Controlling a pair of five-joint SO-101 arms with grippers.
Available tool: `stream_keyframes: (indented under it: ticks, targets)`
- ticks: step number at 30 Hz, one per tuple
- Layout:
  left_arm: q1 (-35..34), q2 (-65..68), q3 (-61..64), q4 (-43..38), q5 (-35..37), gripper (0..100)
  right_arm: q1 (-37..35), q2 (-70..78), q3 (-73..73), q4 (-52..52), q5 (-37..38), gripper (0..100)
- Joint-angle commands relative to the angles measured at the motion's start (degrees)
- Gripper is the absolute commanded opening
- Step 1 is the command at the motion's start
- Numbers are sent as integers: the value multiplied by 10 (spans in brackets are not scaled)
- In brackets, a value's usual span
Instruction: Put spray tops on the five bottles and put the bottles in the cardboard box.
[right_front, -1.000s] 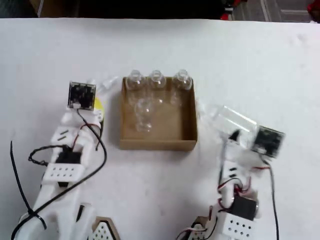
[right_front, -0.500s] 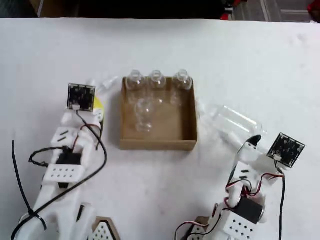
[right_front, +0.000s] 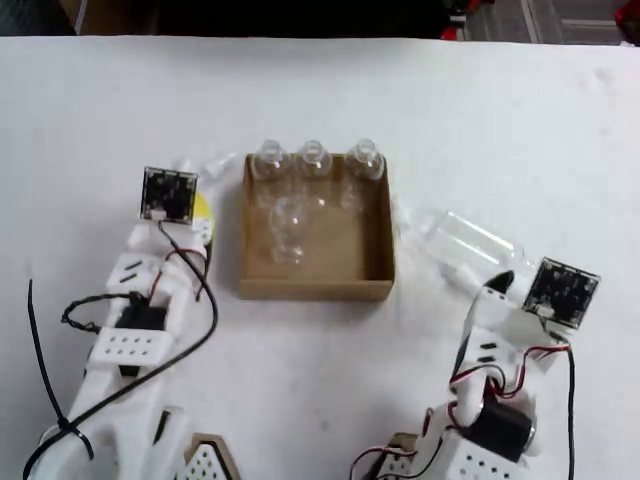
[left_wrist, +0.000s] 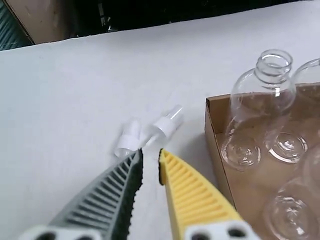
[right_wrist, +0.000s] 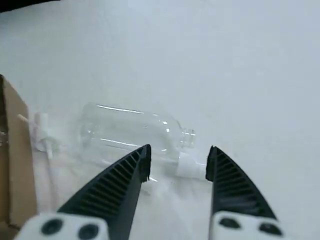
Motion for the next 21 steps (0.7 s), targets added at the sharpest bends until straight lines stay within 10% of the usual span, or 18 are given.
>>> stream_keyframes:
  ticks: [1, 21]
  targets:
    - [8, -19, -4, -14, 3, 64, -39, -1, -79, 22, 3, 166]
    - [8, -19, -4, -13, 3, 64, 35, 607, -417, -27, -316, 166]
